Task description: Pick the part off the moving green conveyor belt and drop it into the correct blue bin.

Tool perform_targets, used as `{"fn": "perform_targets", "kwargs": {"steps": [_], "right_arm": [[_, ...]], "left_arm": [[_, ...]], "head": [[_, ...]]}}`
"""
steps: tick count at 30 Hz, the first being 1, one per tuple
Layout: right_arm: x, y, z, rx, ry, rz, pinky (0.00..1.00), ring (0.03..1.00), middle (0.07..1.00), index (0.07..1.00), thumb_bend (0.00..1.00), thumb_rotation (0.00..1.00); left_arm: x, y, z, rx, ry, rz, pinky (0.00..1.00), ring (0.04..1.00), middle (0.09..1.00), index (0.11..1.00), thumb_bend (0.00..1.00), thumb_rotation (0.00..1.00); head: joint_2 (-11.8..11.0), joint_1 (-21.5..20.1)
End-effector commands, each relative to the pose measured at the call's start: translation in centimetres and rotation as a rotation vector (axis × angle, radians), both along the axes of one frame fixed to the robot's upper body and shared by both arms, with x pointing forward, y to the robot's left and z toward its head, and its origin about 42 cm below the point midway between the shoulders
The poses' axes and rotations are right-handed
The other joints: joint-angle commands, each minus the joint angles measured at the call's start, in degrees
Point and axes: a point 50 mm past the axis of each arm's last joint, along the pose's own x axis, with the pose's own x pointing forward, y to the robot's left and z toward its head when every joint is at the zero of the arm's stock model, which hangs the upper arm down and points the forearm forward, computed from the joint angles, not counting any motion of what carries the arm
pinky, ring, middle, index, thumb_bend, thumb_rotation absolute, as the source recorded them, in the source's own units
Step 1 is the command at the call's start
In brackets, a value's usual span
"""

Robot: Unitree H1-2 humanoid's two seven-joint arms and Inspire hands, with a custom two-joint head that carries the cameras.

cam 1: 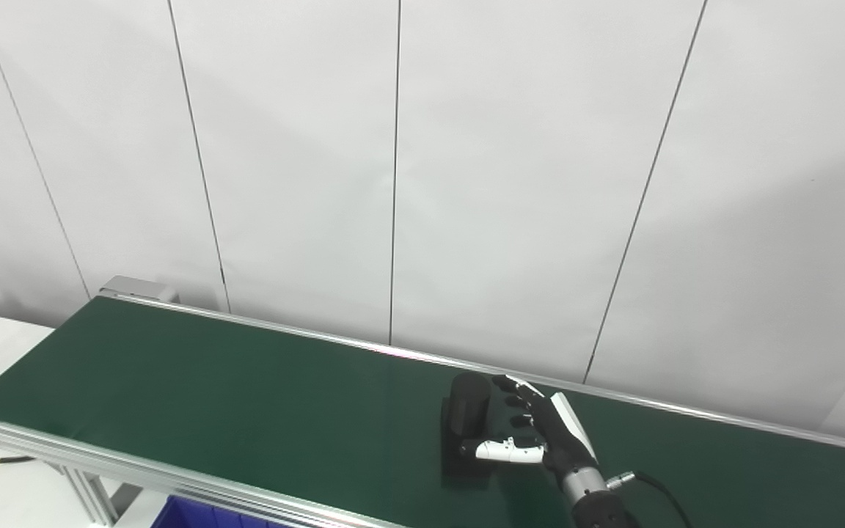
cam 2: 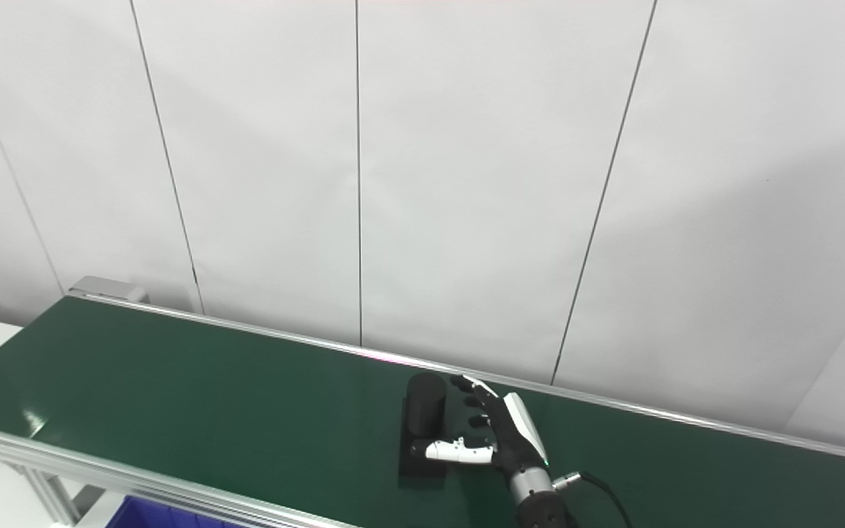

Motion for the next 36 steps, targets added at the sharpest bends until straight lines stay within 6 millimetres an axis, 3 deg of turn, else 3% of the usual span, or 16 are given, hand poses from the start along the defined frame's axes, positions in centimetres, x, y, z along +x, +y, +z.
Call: {"fn": "perform_targets", "kwargs": {"steps": [1, 15, 19, 22, 23, 24, 27, 36], "right_arm": [[1.44, 1.18, 3.24, 0.03, -0.098, 0.022, 0.76, 0.871, 0.897, 0.851, 0.92, 0.33], [1.77, 0.79, 3.46, 0.055, -0.089, -0.016, 0.7, 0.814, 0.875, 0.848, 0.86, 0.31], [1.79, 0.67, 3.48, 0.076, -0.095, -0.05, 0.7, 0.788, 0.834, 0.829, 0.81, 0.24], [1.67, 0.78, 3.46, 0.125, -0.107, -0.116, 0.58, 0.661, 0.721, 0.727, 0.75, 0.07], [1.64, 0.82, 3.48, 0.126, -0.117, -0.133, 0.51, 0.585, 0.584, 0.593, 0.62, 0.03], [1.63, 0.84, 3.49, 0.118, -0.129, -0.149, 0.46, 0.53, 0.524, 0.539, 0.56, 0.01], [1.61, 0.83, 3.47, 0.097, -0.147, -0.169, 0.39, 0.424, 0.5, 0.525, 0.52, 0.0], [1.75, 0.24, 3.46, 0.085, -0.156, -0.175, 0.36, 0.403, 0.499, 0.534, 0.51, 0.0]], "left_arm": [[0.29, -0.19, 0.77, -0.03, -0.041, -0.003, 0.8, 0.877, 0.889, 0.842, 0.8, 1.0], [0.36, -0.27, 0.77, -0.028, -0.043, -0.006, 0.79, 0.873, 0.887, 0.841, 0.8, 1.0], [0.31, -0.24, 0.84, -0.034, -0.04, -0.007, 0.8, 0.877, 0.889, 0.842, 0.8, 1.0], [0.27, -0.2, 0.82, -0.039, -0.034, -0.007, 0.8, 0.882, 0.893, 0.846, 0.8, 1.0], [0.26, -0.2, 0.8, -0.039, -0.033, -0.005, 0.8, 0.881, 0.891, 0.846, 0.81, 1.0], [0.27, -0.19, 0.79, -0.037, -0.035, -0.004, 0.8, 0.878, 0.889, 0.844, 0.81, 1.0], [0.28, -0.17, 0.8, -0.038, -0.033, -0.006, 0.79, 0.878, 0.891, 0.844, 0.81, 1.0], [0.34, -0.12, 0.73, -0.035, -0.03, -0.008, 0.8, 0.88, 0.89, 0.846, 0.8, 1.0]], "head": [[0.0, 0.0], [0.0, 0.1], [0.1, 0.0], [0.1, -0.1], [0.1, -0.1], [0.1, -0.1], [0.1, -0.2], [0.1, -0.4]]}}
